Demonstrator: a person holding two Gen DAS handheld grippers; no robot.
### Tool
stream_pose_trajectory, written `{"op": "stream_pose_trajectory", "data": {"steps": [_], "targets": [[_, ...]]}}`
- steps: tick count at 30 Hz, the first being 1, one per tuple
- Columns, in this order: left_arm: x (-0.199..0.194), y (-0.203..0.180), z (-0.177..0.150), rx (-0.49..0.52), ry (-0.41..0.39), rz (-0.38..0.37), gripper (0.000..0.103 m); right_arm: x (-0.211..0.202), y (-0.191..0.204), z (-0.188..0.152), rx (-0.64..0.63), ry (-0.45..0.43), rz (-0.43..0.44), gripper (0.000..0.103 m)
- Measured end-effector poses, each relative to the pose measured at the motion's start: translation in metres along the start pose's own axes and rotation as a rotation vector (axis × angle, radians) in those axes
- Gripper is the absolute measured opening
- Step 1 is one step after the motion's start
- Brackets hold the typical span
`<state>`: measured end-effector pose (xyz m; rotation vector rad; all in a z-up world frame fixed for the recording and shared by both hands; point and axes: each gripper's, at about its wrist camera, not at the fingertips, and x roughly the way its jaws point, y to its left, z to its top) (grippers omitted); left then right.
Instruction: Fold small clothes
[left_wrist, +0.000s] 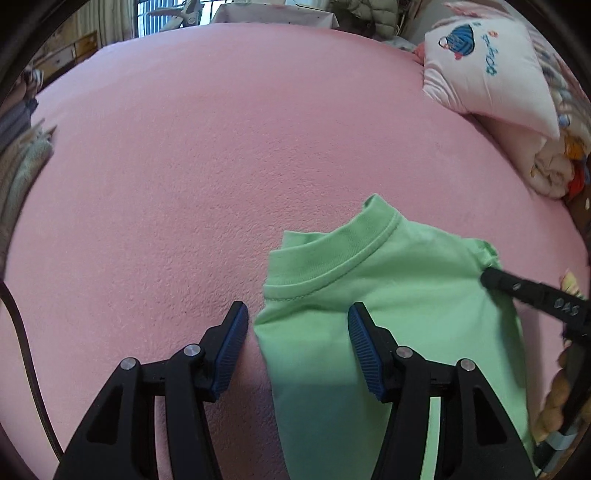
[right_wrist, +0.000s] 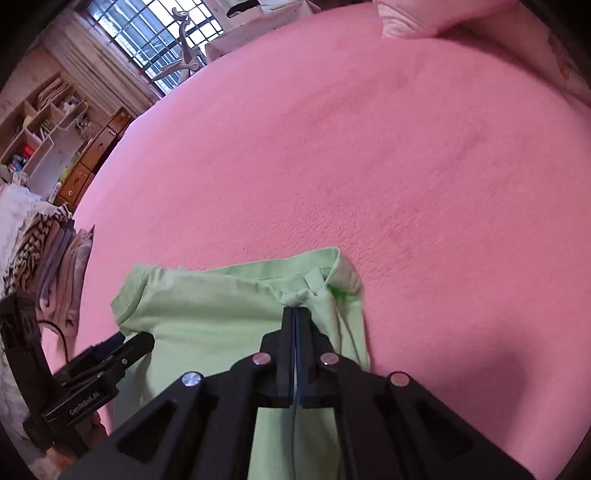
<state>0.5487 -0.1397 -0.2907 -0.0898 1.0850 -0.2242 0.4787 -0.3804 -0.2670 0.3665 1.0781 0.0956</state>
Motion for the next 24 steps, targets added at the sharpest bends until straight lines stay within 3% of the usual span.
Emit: {"op": "stream_pose_trajectory", "data": {"steps": [2,5,7,9,18,20,22,24], "targets": [[-0.005,-0.001,0.003,0.0,0.009,0.027,0.056,-0.015,0.004,0.001,-0.017,-0.032,-0.052,0.0],[-0.033,0.0,0.007,0.0,-0.017,0.057,0.057,-0.051,0.007,0.003,-0.02,-0.079,-0.023,0.002],[-0.062,-0.001,0.003,-0.002,-0.045,0.04,0.069,-0.083,0.01,-0.011,-0.035,-0.121,0.01,0.002],[-0.089,0.001,-0.008,0.004,-0.072,0.034,0.078,-0.113,0.013,-0.029,-0.062,-0.138,0.009,0.002],[-0.186,0.02,-0.084,0.08,-0.071,0.01,0.079,-0.185,0.006,-0.095,-0.074,-0.123,0.005,0.004],[-0.203,0.023,-0.104,0.08,-0.062,0.0,0.079,-0.195,0.008,-0.112,-0.076,-0.12,-0.01,0.012],[-0.216,0.022,-0.12,0.094,-0.06,-0.002,0.079,-0.201,0.008,-0.129,-0.083,-0.119,-0.026,0.029],[-0.227,0.02,-0.133,0.113,-0.06,0.002,0.079,-0.207,0.01,-0.144,-0.087,-0.118,-0.035,0.034]]}}
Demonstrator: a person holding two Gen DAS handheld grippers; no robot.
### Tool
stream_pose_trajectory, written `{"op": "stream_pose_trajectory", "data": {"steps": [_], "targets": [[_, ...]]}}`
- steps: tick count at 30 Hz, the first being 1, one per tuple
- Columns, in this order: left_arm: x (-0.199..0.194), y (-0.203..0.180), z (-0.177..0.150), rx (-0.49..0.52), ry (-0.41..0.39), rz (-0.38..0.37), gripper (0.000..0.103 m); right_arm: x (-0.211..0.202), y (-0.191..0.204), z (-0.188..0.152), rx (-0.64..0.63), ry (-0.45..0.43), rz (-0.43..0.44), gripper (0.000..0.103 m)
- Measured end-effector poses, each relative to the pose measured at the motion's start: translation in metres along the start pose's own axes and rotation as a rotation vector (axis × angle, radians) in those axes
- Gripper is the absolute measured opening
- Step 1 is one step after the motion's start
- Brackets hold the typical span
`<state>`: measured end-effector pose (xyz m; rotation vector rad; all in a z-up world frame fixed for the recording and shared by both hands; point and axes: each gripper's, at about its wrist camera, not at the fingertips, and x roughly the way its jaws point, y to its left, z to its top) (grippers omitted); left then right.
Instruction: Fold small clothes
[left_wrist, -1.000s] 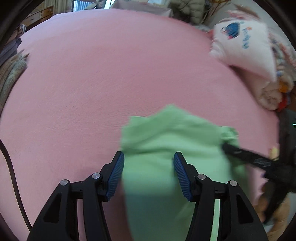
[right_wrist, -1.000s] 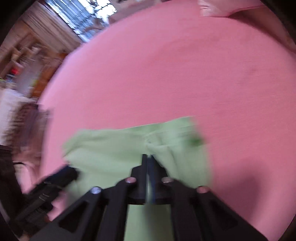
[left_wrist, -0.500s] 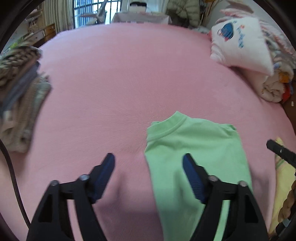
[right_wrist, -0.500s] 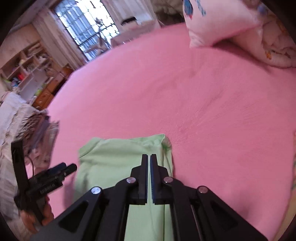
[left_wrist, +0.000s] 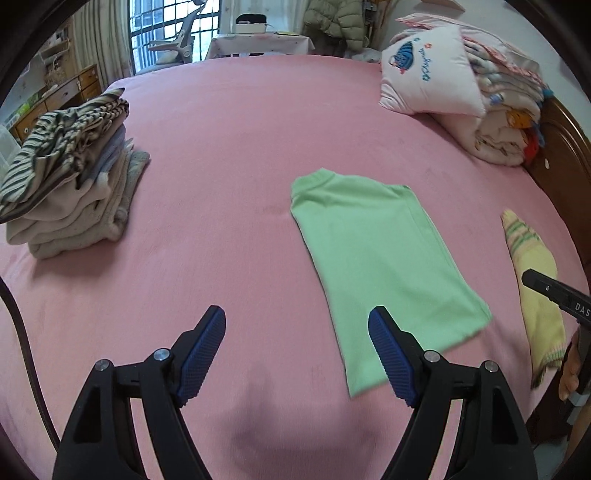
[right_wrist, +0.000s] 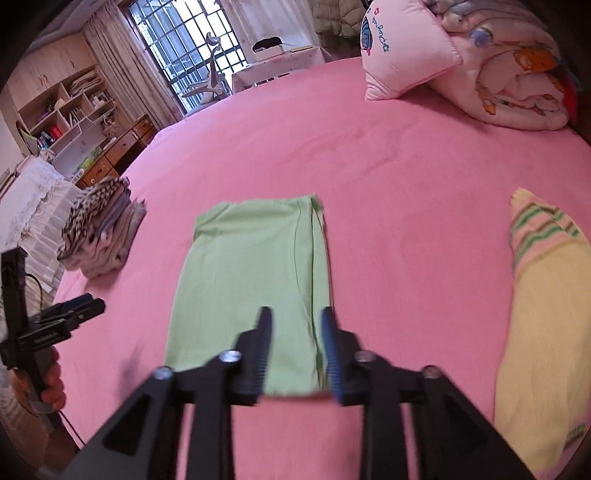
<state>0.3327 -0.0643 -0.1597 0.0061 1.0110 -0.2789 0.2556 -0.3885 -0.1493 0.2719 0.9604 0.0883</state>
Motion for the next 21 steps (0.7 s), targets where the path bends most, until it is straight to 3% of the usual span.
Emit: {"op": "stream_pose_trajectory", "data": {"steps": [9,21], "targets": [[-0.023,-0.022,-0.022,0.103,0.012,0.004,0.082,-0.018,0.012,-0.032,0.004,-0.011,0.003,0.034],[-0.013,-0.022,-0.032,0.145,0.032,0.011,0.083,-0.021,0.032,-0.06,-0.058,-0.02,-0.008,0.035]]}}
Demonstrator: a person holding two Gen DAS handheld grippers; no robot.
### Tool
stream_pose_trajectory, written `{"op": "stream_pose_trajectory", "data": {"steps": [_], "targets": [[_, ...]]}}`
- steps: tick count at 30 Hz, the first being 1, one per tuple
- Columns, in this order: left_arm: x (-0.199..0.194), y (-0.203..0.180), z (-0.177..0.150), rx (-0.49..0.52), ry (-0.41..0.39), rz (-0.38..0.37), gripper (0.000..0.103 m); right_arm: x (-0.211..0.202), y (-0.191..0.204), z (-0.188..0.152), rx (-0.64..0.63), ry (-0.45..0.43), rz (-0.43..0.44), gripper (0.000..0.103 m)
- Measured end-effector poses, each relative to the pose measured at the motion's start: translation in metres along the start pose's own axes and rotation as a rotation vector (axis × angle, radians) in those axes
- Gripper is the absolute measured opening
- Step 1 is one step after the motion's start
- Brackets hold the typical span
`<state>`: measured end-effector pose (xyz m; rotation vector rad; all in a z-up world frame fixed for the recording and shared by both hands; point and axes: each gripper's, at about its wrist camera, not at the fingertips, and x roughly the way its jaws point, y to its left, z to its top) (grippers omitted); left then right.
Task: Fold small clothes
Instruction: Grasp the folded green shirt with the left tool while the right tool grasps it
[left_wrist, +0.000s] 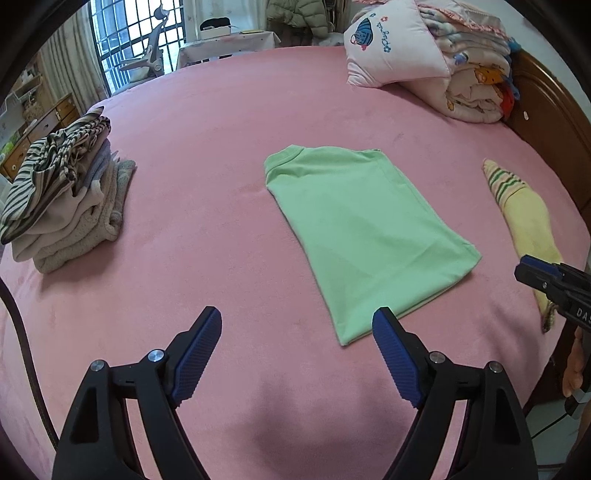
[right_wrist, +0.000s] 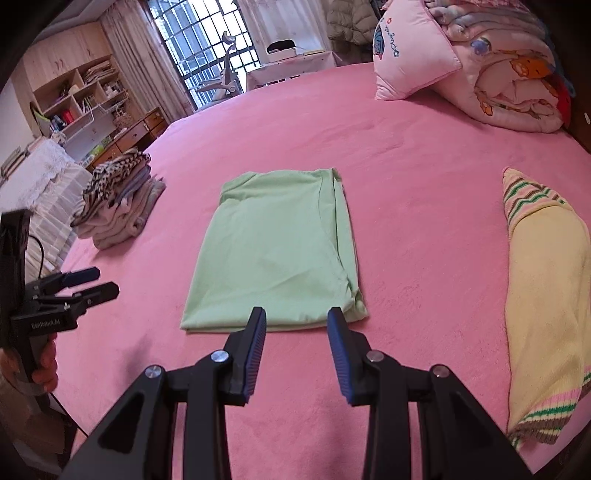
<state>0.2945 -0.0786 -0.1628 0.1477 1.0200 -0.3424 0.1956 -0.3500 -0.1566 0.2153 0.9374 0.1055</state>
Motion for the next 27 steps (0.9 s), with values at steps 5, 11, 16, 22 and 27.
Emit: {"op": "stream_pose_trajectory", "data": {"steps": [5,11,16,22,27], "targets": [[0.022,0.016,0.012,-0.025,0.012,0.008,0.083,0.019,-0.01,-0.008,0.024,0.018,-0.022,0.043],[0.071,0.043,0.049,-0.081,-0.002,0.013,0.083,0.057,-0.035,-0.007,0.105,0.055,-0.01,0.043],[0.126,0.061,0.092,-0.176,0.013,-0.06,0.083,0.09,-0.048,-0.003,0.159,0.075,0.017,0.043],[0.208,0.068,0.127,-0.291,0.128,-0.185,0.083,0.117,-0.062,0.002,0.205,0.077,0.058,0.049],[0.234,0.057,0.143,-0.266,0.083,-0.189,0.081,0.129,-0.075,0.003,0.253,0.078,0.155,0.051]]}}
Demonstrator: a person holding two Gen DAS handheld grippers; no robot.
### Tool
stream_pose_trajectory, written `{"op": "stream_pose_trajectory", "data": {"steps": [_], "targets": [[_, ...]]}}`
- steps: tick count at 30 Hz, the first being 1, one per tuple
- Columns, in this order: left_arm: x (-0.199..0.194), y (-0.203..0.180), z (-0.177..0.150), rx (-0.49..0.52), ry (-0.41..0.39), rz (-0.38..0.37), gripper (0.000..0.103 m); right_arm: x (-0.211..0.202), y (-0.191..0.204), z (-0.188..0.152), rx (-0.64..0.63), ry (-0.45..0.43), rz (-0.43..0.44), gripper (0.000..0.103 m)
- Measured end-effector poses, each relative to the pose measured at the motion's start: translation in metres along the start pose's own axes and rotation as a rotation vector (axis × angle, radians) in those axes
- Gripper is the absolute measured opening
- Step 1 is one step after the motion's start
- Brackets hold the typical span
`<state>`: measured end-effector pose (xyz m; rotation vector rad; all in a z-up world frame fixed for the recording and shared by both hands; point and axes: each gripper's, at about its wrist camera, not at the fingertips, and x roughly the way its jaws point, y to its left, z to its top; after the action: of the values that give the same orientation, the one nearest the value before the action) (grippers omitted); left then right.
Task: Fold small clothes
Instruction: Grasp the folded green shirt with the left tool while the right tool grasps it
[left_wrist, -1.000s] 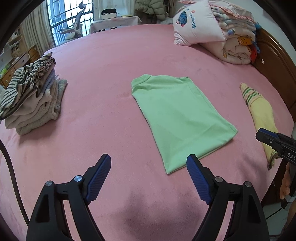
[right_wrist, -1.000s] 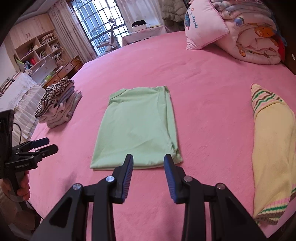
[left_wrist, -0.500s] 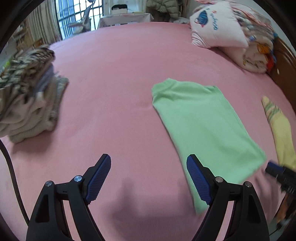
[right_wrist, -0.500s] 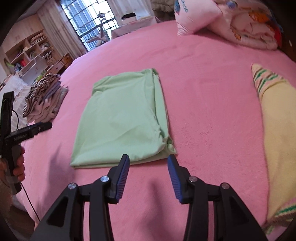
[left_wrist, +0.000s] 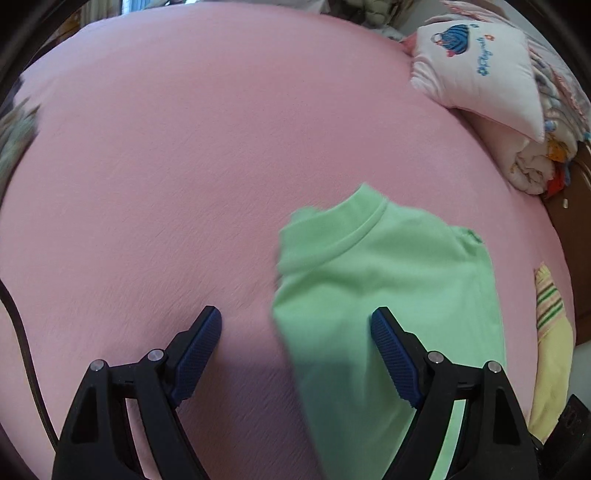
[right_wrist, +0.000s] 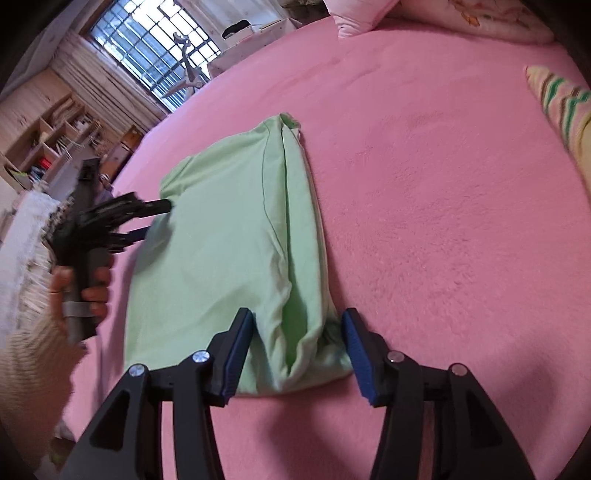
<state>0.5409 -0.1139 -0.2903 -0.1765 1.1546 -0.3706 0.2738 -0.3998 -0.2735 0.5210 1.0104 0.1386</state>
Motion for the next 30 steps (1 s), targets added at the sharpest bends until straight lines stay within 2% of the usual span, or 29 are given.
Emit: {"op": "stream_pose_trajectory", "data": {"steps": [1,4,9,12,13,16,20,21,22,23,25,28,30], "targets": [[0.003,-0.003,0.002,0.007,-0.007,-0.019,0.08,0.002,-0.002,0.001,0.005,0.003,0.016,0.051],[0.009,-0.011,0.009,0.025,-0.013,-0.066,0.059,0.005,-0.005,0.005,0.023,0.009,0.055,0.051],[0.014,-0.022,0.008,0.062,-0.051,-0.027,0.041,0.009,-0.001,0.007,0.024,0.025,0.078,0.051],[0.01,-0.022,0.005,0.068,-0.065,-0.039,0.02,0.007,-0.004,0.008,0.054,0.048,0.111,0.051],[0.009,-0.022,0.005,0.071,-0.064,-0.05,0.017,0.008,-0.007,0.011,0.071,0.067,0.118,0.05],[0.005,-0.027,0.004,0.113,-0.071,-0.023,0.012,0.012,-0.007,0.016,0.069,0.109,0.101,0.047],[0.002,-0.047,0.0,0.196,-0.086,0.073,0.009,0.025,0.003,0.022,0.026,0.151,0.047,0.045],[0.001,-0.054,-0.001,0.215,-0.091,0.097,0.009,0.029,0.008,0.023,0.006,0.162,0.037,0.034],[-0.001,-0.059,-0.002,0.233,-0.097,0.118,0.008,0.033,0.006,0.027,-0.002,0.172,0.043,0.016],[-0.003,-0.066,-0.002,0.247,-0.109,0.145,0.008,0.035,0.006,0.028,-0.005,0.177,0.043,0.016],[-0.013,-0.074,-0.003,0.26,-0.134,0.179,0.008,0.034,0.018,0.029,-0.058,0.151,-0.012,0.014],[-0.034,-0.09,-0.006,0.315,-0.179,0.219,0.008,0.018,0.037,0.024,-0.121,0.089,-0.067,0.012],[-0.052,-0.1,-0.011,0.348,-0.2,0.236,0.008,0.002,0.05,0.022,-0.135,0.058,-0.072,0.012]]}}
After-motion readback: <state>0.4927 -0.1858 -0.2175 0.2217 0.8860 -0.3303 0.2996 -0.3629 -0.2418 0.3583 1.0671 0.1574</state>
